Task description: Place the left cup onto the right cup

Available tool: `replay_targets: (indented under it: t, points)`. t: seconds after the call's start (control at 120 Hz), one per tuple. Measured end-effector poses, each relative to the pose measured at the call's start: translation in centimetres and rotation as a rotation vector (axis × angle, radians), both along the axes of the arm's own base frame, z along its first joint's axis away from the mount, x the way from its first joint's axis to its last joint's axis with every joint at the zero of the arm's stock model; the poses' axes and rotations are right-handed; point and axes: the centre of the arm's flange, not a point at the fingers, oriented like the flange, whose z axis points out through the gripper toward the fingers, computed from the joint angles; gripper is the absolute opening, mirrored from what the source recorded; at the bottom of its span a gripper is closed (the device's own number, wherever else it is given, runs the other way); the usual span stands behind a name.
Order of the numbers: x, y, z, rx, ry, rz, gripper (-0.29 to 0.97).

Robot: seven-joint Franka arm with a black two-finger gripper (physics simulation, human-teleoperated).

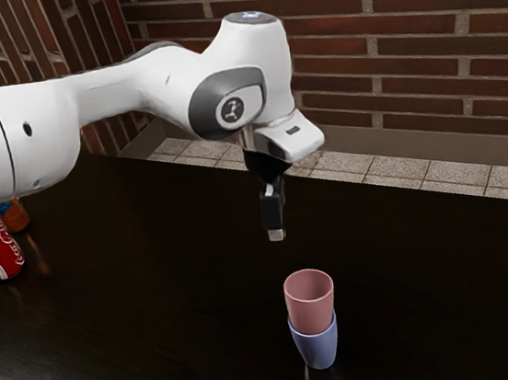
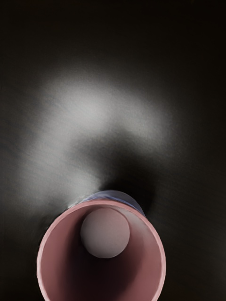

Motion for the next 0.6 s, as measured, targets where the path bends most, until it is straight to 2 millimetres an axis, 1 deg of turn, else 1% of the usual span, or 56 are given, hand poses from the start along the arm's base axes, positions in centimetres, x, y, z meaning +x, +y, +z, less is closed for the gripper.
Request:
replay_targets:
  t: [0.142, 0.167, 0.258, 0.317, 0.367, 0.433, 0.533, 0.567, 0.6]
  points:
    - [0.8, 5.3, 1.8, 0.031, -0.02, 0.066, 0.66]
    - [0.9, 6.8, 2.1, 0.038, -0.023, 0.088, 0.66]
    - [1.7, 13.6, 3.9, 0.056, -0.042, 0.19, 0.67]
    - [1.7, 17.0, 5.1, 0.063, -0.051, 0.24, 0.67]
    - [1.3, 19.8, 6.7, 0.068, -0.064, 0.279, 0.67]
    - [0.3, 23.6, 9.3, 0.068, -0.079, 0.333, 0.67]
    - [-1.4, 27.8, 13.8, 0.068, -0.113, 0.393, 0.68]
    - [-1.7, 29.0, 14.6, 0.071, -0.115, 0.411, 0.68]
    - [-2.0, 30.2, 14.9, 0.076, -0.11, 0.429, 0.68]
